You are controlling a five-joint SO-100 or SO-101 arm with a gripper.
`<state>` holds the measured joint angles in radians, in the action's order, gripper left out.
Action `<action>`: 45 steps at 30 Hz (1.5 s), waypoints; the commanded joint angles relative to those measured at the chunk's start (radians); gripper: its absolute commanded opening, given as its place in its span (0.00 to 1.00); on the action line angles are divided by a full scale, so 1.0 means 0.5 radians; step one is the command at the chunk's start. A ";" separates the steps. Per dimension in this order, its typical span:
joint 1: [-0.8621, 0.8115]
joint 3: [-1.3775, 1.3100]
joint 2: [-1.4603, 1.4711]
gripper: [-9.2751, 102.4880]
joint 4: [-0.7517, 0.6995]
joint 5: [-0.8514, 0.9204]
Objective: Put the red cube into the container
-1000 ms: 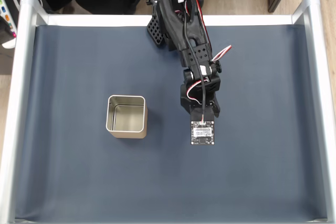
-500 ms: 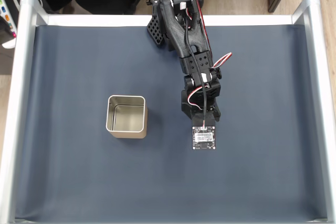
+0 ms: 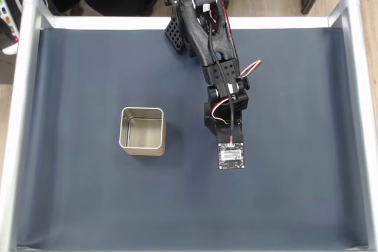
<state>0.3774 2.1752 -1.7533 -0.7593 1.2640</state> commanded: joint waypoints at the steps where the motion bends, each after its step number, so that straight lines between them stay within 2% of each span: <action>1: 0.012 -0.074 -0.009 0.08 0.006 0.009; 6: -0.009 -0.089 -0.114 0.08 -0.043 0.012; 18: -0.114 -0.448 -0.518 0.08 -0.724 0.156; 26: -0.322 -0.586 -0.770 0.08 -0.988 0.307; 33: -0.653 -0.718 -0.868 0.08 -1.089 0.506; 45: -1.203 -0.788 -0.816 0.08 -1.052 0.721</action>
<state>-0.1825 1.8316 -2.1491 -1.3008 1.6076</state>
